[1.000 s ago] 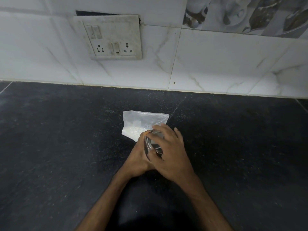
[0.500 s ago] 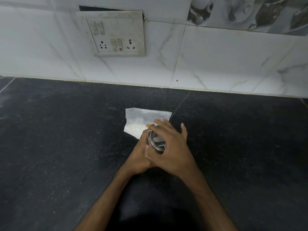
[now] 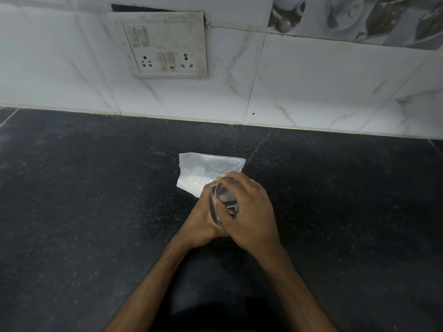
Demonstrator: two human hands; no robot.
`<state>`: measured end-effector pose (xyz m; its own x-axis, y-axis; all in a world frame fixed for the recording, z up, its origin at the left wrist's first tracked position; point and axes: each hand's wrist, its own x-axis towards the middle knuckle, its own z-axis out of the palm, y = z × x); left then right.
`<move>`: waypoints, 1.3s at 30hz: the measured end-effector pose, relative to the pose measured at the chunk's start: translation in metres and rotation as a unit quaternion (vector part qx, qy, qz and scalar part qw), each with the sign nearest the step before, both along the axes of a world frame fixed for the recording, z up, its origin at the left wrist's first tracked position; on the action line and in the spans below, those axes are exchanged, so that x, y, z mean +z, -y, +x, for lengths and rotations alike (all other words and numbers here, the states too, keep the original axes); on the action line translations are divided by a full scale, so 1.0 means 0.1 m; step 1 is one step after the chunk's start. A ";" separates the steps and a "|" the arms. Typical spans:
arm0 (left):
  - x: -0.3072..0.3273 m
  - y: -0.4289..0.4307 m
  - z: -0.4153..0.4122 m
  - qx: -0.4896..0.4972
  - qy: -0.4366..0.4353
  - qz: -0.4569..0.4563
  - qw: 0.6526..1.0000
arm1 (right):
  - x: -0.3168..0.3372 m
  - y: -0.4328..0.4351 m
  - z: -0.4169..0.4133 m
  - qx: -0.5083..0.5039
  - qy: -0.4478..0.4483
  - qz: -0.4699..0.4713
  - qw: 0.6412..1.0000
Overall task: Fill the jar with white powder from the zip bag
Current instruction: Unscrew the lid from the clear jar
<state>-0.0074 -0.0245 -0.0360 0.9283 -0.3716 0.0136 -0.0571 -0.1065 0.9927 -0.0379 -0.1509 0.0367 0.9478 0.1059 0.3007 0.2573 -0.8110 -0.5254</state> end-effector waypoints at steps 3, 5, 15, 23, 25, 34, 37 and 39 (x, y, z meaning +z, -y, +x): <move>0.04 0.02 -0.01 0.003 0.013 -0.001 1.000 | 0.05 -0.01 0.02 0.054 -0.032 -0.042 0.997; 0.04 0.01 -0.01 0.002 0.012 -0.007 1.000 | 0.11 0.02 0.05 0.062 -0.038 -0.029 0.997; 0.00 0.01 0.00 0.003 0.004 -0.005 1.000 | 0.16 0.02 0.07 0.061 -0.056 -0.050 0.995; -0.01 0.01 0.00 -0.003 0.003 -0.008 1.000 | 0.07 0.02 0.03 0.036 -0.067 -0.073 0.994; 0.00 0.01 -0.01 -0.002 0.000 -0.011 1.000 | 0.15 0.06 0.07 0.082 -0.093 -0.084 0.989; -0.06 -0.01 0.01 -0.003 0.002 0.001 1.000 | 0.01 0.04 0.07 0.016 -0.043 0.004 0.999; -0.06 -0.01 0.01 0.001 0.001 0.002 1.000 | 0.15 0.11 0.13 0.094 -0.086 -0.060 0.990; -0.06 -0.01 0.02 -0.001 -0.002 0.003 1.000 | 0.21 0.15 0.15 0.107 -0.092 -0.104 0.985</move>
